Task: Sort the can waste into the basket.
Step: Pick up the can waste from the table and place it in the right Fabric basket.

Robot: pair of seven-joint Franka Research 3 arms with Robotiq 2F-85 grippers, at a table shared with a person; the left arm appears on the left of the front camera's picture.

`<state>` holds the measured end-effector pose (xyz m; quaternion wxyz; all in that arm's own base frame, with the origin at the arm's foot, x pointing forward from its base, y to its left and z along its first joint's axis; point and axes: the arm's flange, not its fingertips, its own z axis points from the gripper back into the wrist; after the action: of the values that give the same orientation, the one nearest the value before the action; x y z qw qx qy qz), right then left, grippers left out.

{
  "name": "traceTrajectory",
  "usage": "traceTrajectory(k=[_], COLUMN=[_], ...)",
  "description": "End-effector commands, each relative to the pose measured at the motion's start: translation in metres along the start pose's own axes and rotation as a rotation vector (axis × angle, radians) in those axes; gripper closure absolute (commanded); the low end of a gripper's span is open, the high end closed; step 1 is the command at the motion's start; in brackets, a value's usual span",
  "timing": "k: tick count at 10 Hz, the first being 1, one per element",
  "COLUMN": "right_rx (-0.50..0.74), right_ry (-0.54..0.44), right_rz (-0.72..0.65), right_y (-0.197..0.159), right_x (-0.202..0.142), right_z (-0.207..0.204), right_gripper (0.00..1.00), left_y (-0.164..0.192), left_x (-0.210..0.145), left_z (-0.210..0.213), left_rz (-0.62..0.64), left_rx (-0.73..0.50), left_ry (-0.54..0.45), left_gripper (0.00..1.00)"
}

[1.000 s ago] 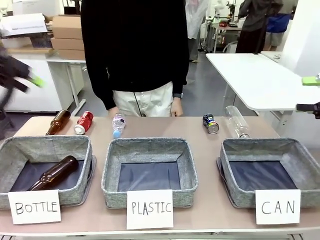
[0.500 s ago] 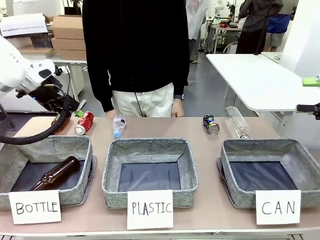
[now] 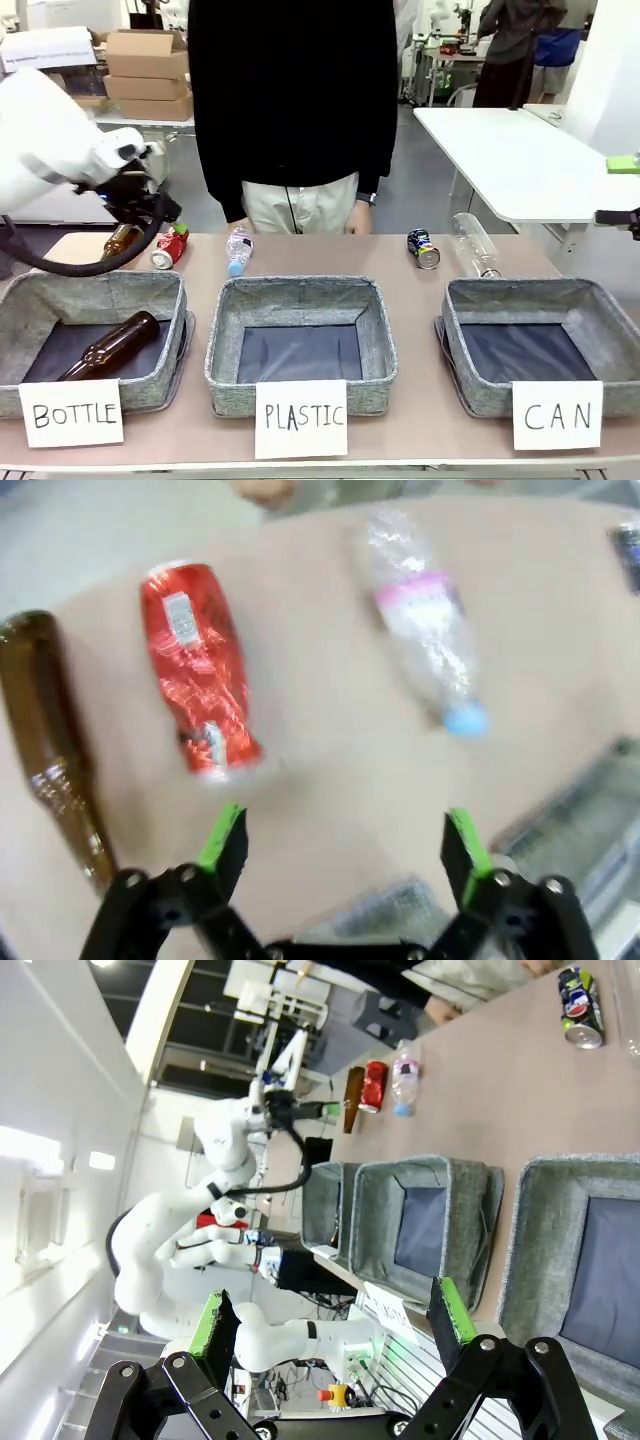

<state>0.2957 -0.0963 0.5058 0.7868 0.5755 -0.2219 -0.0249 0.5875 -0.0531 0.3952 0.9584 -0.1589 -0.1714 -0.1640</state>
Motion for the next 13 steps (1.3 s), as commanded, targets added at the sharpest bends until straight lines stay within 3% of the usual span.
traceTrajectory(k=[1, 5, 9, 10, 12, 13], right_rx=[0.022, 0.022, 0.022, 0.022, 0.022, 0.022], right_ry=[-0.010, -0.010, -0.010, -0.010, -0.010, -0.010], right_rz=[0.027, 0.027, 0.027, 0.027, 0.027, 0.027], right_y=[0.001, 0.001, 0.001, 0.001, 0.001, 0.001], right_x=[0.002, 0.002, 0.002, 0.002, 0.002, 0.002], right_z=[-0.001, -0.001, -0.001, -0.001, -0.001, -0.001], right_gripper=[0.00, 0.00, 0.00, 0.00, 0.00, 0.00], left_y=[0.017, 0.040, 0.045, 0.046, 0.047, 0.048], left_x=[0.061, 0.082, 0.081, 0.080, 0.080, 0.080], left_z=[-0.033, -0.102, -0.109, -0.108, -0.108, -0.107], left_rz=[0.085, 0.143, 0.166, 0.153, 0.147, 0.150], left_rx=[0.139, 0.203, 0.218, 0.223, 0.220, 0.225], left_ry=[0.096, 0.211, 0.230, 0.246, 0.257, 0.257], left_gripper=[0.00, 0.00, 0.00, 0.60, 0.60, 0.65])
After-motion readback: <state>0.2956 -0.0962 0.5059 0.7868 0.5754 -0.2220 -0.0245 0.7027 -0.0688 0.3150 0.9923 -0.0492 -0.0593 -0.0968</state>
